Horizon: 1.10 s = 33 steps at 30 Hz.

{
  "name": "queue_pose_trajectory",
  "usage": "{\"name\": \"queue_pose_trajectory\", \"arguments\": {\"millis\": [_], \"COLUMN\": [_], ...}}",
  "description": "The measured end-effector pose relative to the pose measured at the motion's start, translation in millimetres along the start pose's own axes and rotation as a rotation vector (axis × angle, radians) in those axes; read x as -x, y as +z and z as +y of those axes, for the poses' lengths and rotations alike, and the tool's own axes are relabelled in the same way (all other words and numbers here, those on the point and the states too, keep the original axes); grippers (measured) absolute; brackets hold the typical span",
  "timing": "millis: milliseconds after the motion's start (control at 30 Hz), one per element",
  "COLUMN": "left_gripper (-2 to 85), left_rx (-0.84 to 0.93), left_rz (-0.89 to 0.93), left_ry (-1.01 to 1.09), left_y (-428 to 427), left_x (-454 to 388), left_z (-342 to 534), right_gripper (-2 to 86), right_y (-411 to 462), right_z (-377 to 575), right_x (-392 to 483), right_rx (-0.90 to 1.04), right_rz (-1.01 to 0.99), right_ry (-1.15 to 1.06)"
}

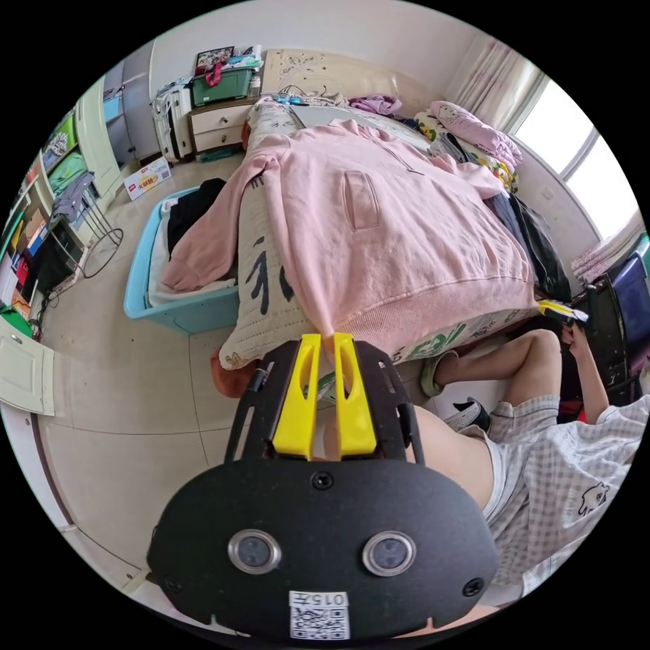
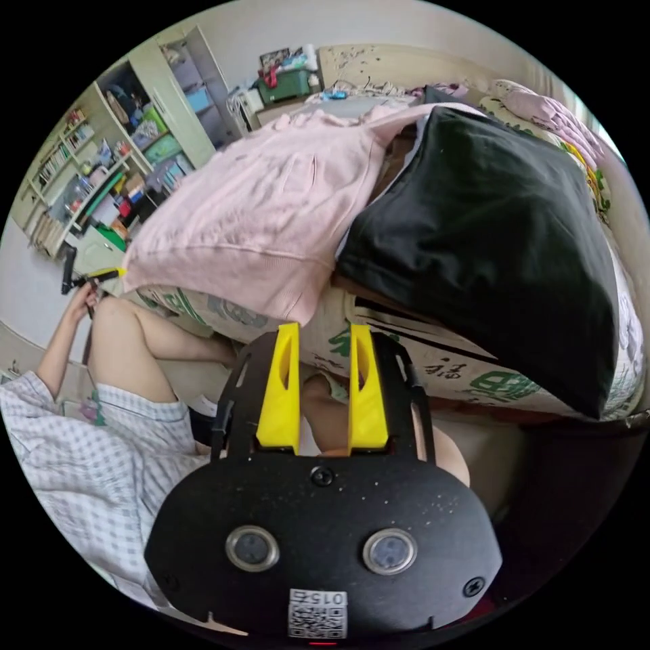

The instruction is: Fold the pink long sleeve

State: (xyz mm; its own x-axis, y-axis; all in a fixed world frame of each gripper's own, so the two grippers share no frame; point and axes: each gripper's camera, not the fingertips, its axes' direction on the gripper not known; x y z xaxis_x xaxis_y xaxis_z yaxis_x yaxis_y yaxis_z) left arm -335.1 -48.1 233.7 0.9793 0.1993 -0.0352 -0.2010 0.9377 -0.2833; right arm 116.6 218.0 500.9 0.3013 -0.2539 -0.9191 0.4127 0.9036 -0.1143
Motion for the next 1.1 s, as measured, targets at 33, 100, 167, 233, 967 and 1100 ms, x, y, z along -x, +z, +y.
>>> {"name": "queue_pose_trajectory", "arguments": {"millis": [33, 100, 167, 233, 967, 1100], "left_gripper": [3.0, 2.5, 2.3, 2.2, 0.0, -0.7], "left_rx": [-0.003, -0.001, 0.009, 0.016, -0.038, -0.019], "left_rz": [-0.003, -0.009, -0.033, -0.052, 0.046, -0.095], "left_ry": [0.004, 0.004, 0.014, 0.023, -0.062, -0.043], "left_y": [-4.0, -8.3, -10.1, -10.5, -22.8, -25.3], "left_x": [-1.7, -4.5, -10.0, -14.3, -34.4, -48.3], "left_z": [-0.2, -1.0, -1.8, -1.8, -10.2, -3.0], "right_gripper": [12.4, 13.1, 13.1, 12.6, 4.7, 4.2], "right_y": [-5.7, -5.0, 5.6, 10.4, 32.4, 43.6], "right_z": [0.1, -4.0, -11.9, -13.8, -46.3, -48.3], "right_x": [-7.6, -14.7, -19.0, -22.9, -73.6, -65.9], "right_rx": [-0.033, -0.044, -0.030, -0.035, -0.007, 0.078], "right_rz": [-0.026, -0.045, -0.052, -0.093, -0.111, 0.023], "right_ry": [0.014, 0.022, 0.037, 0.049, 0.147, 0.043]}}
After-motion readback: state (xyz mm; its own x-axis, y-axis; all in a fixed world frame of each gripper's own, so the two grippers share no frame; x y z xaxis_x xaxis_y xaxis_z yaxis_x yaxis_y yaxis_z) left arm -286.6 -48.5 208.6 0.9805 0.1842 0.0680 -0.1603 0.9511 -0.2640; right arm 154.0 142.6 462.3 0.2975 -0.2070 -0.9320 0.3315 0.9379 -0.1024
